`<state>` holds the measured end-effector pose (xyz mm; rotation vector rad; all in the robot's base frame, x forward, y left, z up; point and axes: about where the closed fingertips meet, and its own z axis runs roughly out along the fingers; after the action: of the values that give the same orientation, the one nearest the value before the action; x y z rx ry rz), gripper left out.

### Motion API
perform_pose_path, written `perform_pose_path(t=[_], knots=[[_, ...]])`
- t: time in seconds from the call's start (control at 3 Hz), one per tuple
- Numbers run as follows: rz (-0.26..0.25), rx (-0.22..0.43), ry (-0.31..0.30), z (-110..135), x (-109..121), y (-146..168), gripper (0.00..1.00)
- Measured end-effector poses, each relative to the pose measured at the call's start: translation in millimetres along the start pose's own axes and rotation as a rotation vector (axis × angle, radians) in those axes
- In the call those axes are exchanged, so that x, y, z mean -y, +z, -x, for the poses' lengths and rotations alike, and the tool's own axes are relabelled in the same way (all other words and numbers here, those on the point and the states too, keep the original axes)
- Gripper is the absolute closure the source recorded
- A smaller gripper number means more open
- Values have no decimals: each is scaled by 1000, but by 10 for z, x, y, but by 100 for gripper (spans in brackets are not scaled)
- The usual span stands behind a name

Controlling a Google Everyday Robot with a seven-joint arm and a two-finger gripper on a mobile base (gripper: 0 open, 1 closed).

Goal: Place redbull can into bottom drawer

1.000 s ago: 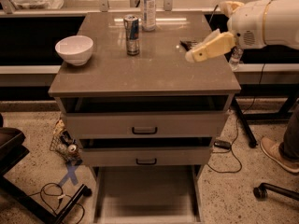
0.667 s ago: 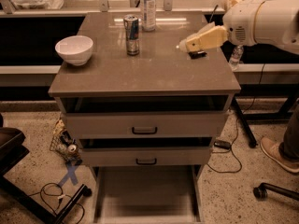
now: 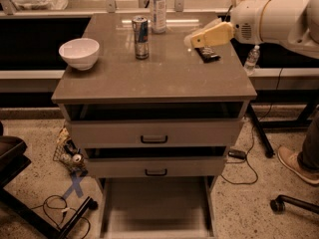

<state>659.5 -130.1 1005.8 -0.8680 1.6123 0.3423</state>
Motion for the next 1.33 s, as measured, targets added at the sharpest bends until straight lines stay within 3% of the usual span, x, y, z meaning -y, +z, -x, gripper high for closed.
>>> perform_pose_path(t=[0.33,0.67,1.0,1.33], knots=[[-28,35,69,-94,172,501,0],[-99,111,137,-222,482,1282,0],[-115,153,174,-277,562,1622,0],[-61,212,204,-224,451,1956,0]])
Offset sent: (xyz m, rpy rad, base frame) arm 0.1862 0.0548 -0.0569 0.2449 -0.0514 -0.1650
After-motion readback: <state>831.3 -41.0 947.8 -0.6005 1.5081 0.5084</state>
